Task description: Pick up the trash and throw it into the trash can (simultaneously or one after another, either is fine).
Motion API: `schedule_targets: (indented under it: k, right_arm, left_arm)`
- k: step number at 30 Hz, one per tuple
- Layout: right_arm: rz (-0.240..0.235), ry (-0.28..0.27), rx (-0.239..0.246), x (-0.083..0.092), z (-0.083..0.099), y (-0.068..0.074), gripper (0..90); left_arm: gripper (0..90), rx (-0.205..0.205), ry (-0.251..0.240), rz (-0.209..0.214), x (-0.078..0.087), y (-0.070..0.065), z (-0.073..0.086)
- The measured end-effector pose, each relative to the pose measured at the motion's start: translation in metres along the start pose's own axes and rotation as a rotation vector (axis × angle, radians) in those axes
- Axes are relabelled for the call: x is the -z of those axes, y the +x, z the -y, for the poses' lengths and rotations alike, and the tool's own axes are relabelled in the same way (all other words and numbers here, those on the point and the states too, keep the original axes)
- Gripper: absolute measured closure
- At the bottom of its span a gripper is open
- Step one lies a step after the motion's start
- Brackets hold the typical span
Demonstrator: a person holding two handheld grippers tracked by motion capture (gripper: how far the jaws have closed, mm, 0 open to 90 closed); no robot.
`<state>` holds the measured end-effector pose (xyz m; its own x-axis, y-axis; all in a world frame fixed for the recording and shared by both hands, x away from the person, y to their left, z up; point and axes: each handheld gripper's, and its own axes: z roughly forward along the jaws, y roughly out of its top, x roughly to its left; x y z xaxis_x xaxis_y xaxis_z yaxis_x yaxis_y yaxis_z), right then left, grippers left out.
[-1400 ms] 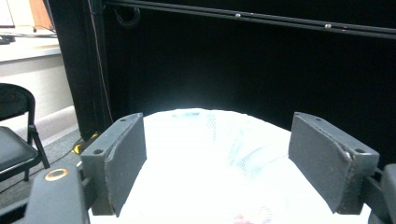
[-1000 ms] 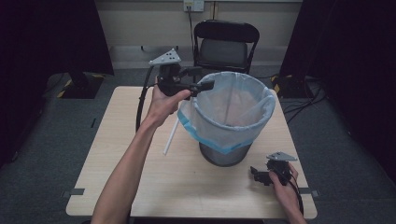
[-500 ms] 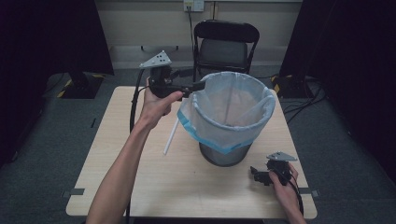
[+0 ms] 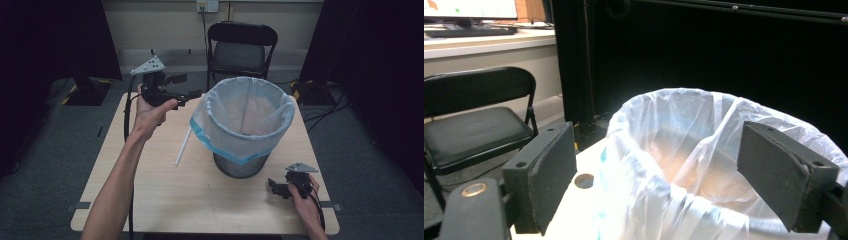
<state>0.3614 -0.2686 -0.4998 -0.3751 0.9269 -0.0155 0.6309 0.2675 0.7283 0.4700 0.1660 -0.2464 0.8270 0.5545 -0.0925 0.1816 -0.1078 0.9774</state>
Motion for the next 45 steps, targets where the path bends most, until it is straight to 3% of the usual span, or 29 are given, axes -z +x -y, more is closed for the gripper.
schedule_targets:
  k: [13, 16, 23, 28, 30, 36, 37, 43, 45]
  right_arm:
    - [0.000, -0.001, 0.001, 0.000, 0.000, 0.000, 9.3]
    - [0.000, 0.000, 0.000, 0.000, 0.000, 0.000, 9.3]
    - [0.000, -0.001, 0.002, 0.000, 0.000, 0.000, 9.1]
    - [0.000, -0.001, 0.001, 0.000, 0.000, 0.000, 9.1]
    - [0.000, -0.001, 0.001, 0.000, 0.000, 0.000, 9.1]
    - [0.000, -0.001, 0.002, 0.000, 0.000, 0.000, 9.1]
    - [0.000, -0.001, 0.002, 0.000, 0.000, 0.000, 9.1]
    - [0.001, -0.001, 0.001, 0.000, 0.000, 0.000, 9.1]
    - [0.001, -0.001, 0.001, 0.000, 0.000, 0.000, 9.1]
  left_arm:
    - [16.6, 0.035, 0.029, -0.069, 0.033, 0.019, 0.031]
    - [16.5, 0.040, 0.049, -0.110, 0.044, 0.026, 0.041]
    - [16.4, 0.086, 0.095, -0.148, 0.066, 0.040, 0.074]
    - [16.1, 0.116, 0.133, -0.159, 0.073, 0.041, 0.104]
    - [16.1, 0.123, 0.132, -0.160, 0.074, 0.040, 0.109]
    - [16.7, 0.159, 0.195, -0.175, 0.067, 0.042, 0.140]
    - [16.7, 0.169, 0.223, -0.169, 0.064, 0.042, 0.146]
    - [18.3, 0.182, 0.287, -0.150, 0.047, 0.035, 0.173]
    - [18.2, 0.164, 0.347, -0.152, 0.037, 0.030, 0.183]
